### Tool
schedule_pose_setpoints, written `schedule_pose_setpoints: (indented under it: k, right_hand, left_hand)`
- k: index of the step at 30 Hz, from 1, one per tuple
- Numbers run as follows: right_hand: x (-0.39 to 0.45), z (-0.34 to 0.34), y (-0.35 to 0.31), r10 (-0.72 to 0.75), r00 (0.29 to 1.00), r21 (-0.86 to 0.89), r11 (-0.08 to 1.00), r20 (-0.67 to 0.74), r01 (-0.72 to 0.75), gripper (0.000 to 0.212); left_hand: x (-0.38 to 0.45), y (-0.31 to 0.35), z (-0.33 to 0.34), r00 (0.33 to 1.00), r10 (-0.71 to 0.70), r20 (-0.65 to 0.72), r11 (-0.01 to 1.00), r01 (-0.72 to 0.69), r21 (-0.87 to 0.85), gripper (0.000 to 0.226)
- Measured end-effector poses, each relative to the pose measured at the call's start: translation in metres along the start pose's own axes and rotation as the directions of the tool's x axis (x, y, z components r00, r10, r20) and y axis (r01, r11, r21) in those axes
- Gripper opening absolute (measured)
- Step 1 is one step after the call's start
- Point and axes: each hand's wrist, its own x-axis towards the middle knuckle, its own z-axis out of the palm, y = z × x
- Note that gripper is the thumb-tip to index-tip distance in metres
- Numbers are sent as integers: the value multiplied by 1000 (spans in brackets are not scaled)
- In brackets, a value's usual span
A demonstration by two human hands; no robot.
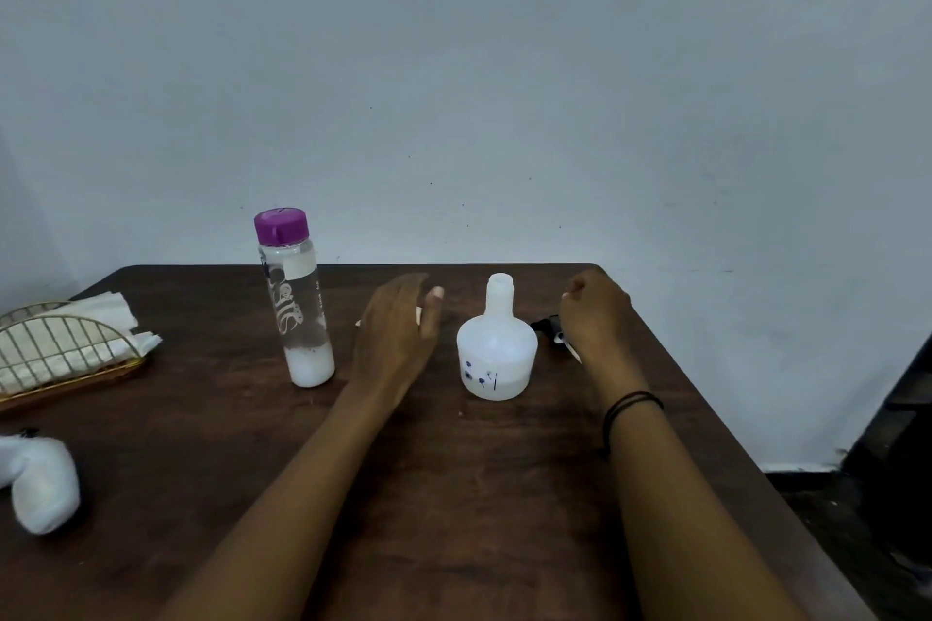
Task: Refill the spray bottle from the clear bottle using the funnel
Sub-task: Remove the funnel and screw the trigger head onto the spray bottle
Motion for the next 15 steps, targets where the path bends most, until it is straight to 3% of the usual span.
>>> schedule_pose_setpoints:
  k: [3,6,10,15]
  right_hand:
    - [6,6,5,56,979,-282,959,195,2,22]
    - [7,13,9,128,952,-429,903,278,4,40]
    - [9,22,12,125,955,-478,878,269,20,44]
    - [5,31,13,46,968,-465,882,247,77,30]
  left_hand:
    - [-6,14,4,990,-18,141,988,39,-147,55]
    - [-12,20,11,976,32,217,988,1,-152,72]
    - [-17,24,20,967,55,250,992,-25,-121,76]
    - [-19,23,24,961,90,262,994,-69,-87,74]
